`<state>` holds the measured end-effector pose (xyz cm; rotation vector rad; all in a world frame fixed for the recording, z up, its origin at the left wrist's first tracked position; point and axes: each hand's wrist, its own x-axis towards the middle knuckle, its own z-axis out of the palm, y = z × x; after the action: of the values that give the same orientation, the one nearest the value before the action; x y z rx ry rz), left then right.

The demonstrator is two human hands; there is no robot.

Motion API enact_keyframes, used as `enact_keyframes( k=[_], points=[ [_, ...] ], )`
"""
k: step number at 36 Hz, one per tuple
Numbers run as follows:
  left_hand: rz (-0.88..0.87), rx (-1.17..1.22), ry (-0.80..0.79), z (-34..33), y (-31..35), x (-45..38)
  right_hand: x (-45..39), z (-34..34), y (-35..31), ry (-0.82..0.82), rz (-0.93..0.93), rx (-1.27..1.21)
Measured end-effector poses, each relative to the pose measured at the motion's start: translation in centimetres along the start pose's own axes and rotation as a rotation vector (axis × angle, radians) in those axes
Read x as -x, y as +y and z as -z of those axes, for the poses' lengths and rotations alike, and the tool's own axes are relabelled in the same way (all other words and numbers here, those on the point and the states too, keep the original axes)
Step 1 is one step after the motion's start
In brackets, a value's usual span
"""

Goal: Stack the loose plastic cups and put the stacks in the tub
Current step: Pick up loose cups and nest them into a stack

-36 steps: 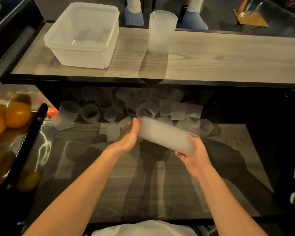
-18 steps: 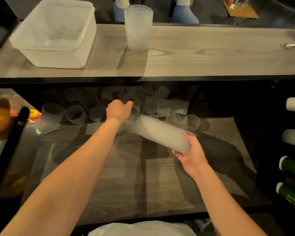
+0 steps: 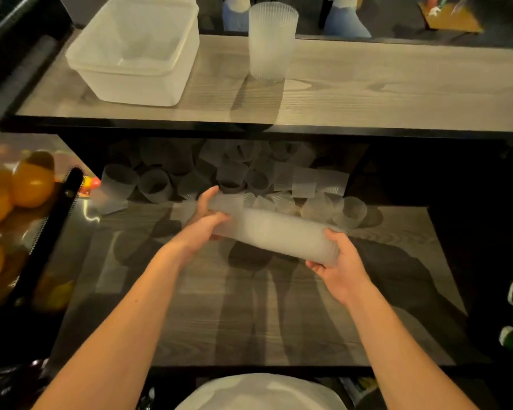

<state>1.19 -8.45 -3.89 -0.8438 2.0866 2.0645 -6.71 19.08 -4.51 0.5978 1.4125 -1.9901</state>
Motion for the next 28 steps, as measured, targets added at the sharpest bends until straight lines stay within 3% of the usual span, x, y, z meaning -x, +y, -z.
enact_keyframes(
  k=[9,14,20,28],
  points=[
    [0.065,-0.08,-0.1,2.8,-1.3,2.7,0.8,-1.1,1.5,-0.042,-0.055,0.076],
    [0.093,-0.175,-0.271,4.4,-1.8,3.3,1.2,-1.8,2.1,-0.049,-0.063,0.103],
    [0.127,-0.279,-0.174,3.6,-2.6,3.7,1.6,-2.5,3.1,-0.028,-0.055,0.097],
    [0.039,-0.018,-0.212,1.9,-3.1,4.7,2.4,-3.4,4.0,-0.03,-0.042,0.093]
  ],
)
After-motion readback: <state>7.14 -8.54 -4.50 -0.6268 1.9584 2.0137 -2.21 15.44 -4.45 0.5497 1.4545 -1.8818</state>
